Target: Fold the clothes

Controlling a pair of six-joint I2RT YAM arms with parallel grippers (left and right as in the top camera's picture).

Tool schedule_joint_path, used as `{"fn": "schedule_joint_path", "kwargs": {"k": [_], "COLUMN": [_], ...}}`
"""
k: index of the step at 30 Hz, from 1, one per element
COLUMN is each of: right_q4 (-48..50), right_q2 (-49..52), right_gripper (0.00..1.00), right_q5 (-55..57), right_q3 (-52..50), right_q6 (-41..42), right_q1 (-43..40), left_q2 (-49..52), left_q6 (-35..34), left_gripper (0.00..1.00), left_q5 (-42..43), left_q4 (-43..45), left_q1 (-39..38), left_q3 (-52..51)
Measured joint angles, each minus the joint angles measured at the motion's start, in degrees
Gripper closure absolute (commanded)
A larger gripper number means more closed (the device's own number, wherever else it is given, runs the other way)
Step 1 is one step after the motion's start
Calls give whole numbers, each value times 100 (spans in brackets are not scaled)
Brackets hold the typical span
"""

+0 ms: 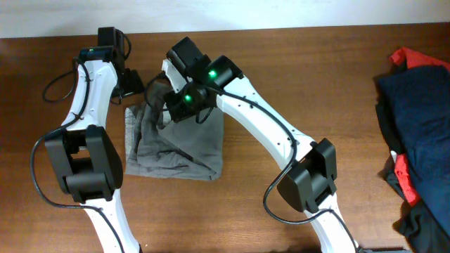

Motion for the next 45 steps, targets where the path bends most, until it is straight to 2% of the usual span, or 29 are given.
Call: {"fn": "schedule_joint_path", "kwargs": {"k": [2, 3, 5, 8, 12, 16, 25, 32, 38, 45], "right_q4": [2, 2, -15, -42, -284, -693, -1093, -1281, -1449, -1519], "right_q2": [2, 2, 2, 4, 4, 4, 4, 4, 4, 4], "right_gripper": [49, 30, 9, 0, 1, 1, 1, 1, 1, 1], "right_q5": [-92, -140, -190, -197, 249, 732, 1036, 1014, 1010, 999], "right_q3": [-2, -2, -7, -13, -9, 35, 87, 87, 87, 87], "right_q6": [-50, -24, -94, -275, -363, -389, -420, -448, -490, -621], "right_q1": [39, 70, 118, 144, 66, -293, -2085, -3246, -3672, -3679], "left_q2": [0, 0, 0, 0, 0, 0, -7, -7, -4, -2], "left_q6": [0, 0, 0, 0, 105, 503, 1311, 1808, 2170, 2365], "left_gripper": [1, 1, 1, 1, 1, 1, 1, 1, 1, 1], "left_q5": [0, 0, 0, 2, 131, 457, 1005, 2385, 3077, 3580], "left_q4": [0, 0, -2, -44, -76, -109, -424, -1163, -1239, -1080], "left_q1": [0, 0, 0, 0, -2, -48, -625, -841, -721, -699], "left_q3": [0, 0, 0, 0, 0, 52, 516, 522, 387, -221]}}
